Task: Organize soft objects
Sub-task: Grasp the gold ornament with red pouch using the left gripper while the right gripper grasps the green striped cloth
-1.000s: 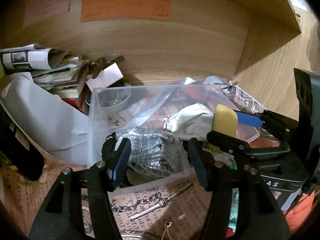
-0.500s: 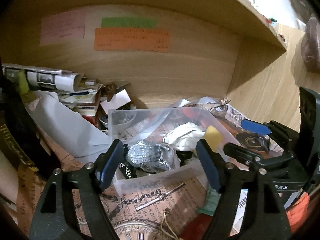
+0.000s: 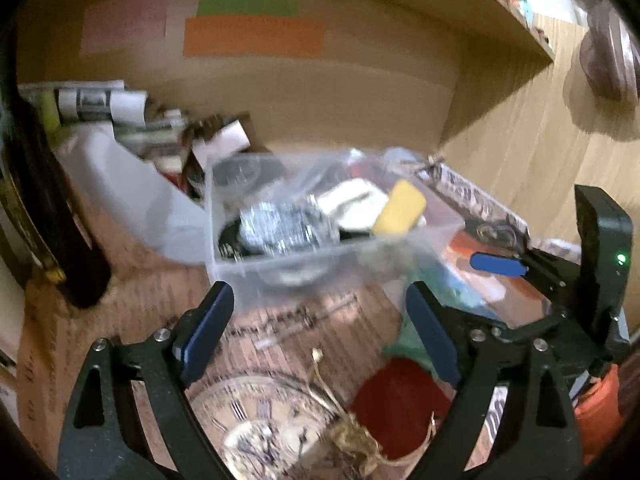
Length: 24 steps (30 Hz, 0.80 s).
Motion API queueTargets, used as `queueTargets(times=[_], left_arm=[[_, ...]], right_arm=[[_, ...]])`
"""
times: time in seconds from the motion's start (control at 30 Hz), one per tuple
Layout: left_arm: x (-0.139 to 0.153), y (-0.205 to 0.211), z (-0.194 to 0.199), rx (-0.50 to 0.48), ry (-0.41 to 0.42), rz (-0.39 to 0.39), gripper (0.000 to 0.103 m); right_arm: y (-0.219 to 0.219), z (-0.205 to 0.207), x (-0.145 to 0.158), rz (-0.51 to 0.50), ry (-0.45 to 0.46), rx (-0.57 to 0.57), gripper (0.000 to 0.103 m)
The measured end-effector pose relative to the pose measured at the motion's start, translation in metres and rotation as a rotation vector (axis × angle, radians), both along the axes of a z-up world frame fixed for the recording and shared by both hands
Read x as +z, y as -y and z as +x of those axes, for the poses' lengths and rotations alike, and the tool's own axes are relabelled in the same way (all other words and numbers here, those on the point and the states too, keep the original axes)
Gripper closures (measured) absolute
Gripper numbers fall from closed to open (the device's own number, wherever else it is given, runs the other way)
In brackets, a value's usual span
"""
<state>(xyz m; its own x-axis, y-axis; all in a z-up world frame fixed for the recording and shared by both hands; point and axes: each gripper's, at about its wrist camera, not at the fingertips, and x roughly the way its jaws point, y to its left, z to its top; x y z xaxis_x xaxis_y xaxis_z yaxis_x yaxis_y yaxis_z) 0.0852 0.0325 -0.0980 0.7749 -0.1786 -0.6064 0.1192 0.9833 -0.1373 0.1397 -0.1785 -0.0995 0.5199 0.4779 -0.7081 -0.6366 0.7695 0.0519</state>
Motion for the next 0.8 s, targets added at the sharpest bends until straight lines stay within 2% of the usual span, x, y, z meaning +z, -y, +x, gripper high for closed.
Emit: queueTargets(times=[0.27,0.37,0.5,0.57,0.63,0.73,0.8], left_arm=[[-0.035,0.013,-0.009,-0.019,-0.124,-0.006,0.014],[-0.044,0.017,-0.013,-0.029,-0.15,-0.009,0.014],[-0.054,0.027,-0.02,-0.06,-0.182,-0.007,0.014],[-0.058,0.031,-0.021,-0.075,-0.192,-0.001,0.014],[-0.064,0.035,-0.02,-0.084,-0.212,0.004,0.014],[-0.068,0.035,-0.021,-0.076,-0.199,0.012,0.015],[-0.069,0.035,-0.022,-0.067,-0.187,0.018,0.019]], right_arm=[[0.003,0.004,-0.029,-0.069,-0.08,-0.004,0.019],[0.002,0.006,-0.033,-0.063,-0.097,0.005,0.024],[0.003,0.004,-0.033,-0.039,-0.099,0.02,0.048],[0.005,0.003,-0.033,-0.028,-0.101,0.023,0.055],[0.004,0.001,-0.032,-0.017,-0.098,0.022,0.069],[0.006,-0.002,-0.031,-0.005,-0.09,0.012,0.079],[0.01,-0.003,-0.029,0.009,-0.083,0.001,0.084]])
